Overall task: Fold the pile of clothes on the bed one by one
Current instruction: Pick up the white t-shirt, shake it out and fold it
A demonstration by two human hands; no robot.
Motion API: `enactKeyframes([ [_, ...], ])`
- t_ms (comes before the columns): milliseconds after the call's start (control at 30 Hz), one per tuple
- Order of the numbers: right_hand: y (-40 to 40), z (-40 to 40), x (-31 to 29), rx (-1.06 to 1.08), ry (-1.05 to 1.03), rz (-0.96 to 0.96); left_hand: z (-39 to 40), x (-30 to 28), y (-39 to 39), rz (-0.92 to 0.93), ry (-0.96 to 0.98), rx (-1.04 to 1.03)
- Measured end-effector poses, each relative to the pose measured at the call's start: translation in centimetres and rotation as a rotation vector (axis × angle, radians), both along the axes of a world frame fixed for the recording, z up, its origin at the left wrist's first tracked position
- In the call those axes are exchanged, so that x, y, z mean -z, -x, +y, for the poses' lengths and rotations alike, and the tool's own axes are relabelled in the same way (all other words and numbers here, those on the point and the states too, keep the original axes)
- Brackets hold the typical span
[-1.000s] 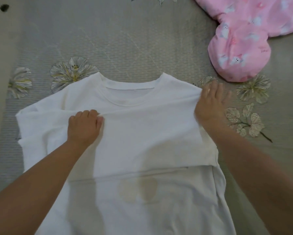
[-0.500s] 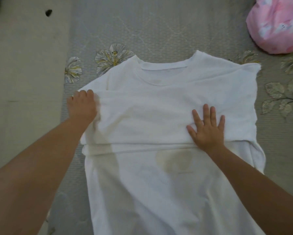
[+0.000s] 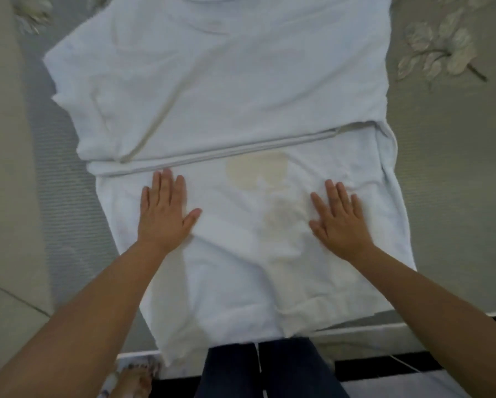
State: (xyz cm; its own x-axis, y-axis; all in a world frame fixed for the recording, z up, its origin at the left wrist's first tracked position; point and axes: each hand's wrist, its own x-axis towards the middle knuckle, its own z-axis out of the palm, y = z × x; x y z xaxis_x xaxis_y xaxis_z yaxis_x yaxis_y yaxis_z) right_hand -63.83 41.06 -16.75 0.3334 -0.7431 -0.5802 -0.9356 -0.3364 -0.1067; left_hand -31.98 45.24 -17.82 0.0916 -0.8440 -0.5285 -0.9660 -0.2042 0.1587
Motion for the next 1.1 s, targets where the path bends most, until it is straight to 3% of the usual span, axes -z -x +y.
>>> enactKeyframes([
  [133,4.0,6.0,-0.7,-0.274,-0.017,-0.031,7.4,-1.0,5.1,0.094,-0.131,0.195],
  [300,9.5,11.8,0.0,-0.611,0.068,-0.064,16.4,-1.1,8.5,0.126,-0.043,0.442],
  [400,10.5,12.9,-0.3,-0.588,0.125,-0.063,20.0,-0.9,9.0,0.079,0.057,0.498],
  [500,10.1,13.2,-0.8,-0.475,0.199,-0.071,21.3,-1.5,9.7,0.001,0.01,0.38],
  [667,10.1,13.7,-2.0,-0.345,0.323,-0.084,22.1,-1.1,9.3,-0.059,0.188,0.423],
  [833,12.2,15.1,-5.1,-0.345,0.377,-0.021,22.1,-1.4,9.0,-0.027,0.157,0.251],
  [1000,11.5,15.5,-5.4,-0.306,0.305,0.11,22.6,-2.2,8.6,0.013,0.198,0.244],
  [1100,11.2,15.8,-4.9,-0.293,0.008,0.226,23.9,-3.7,7.9,0.015,0.168,0.225],
])
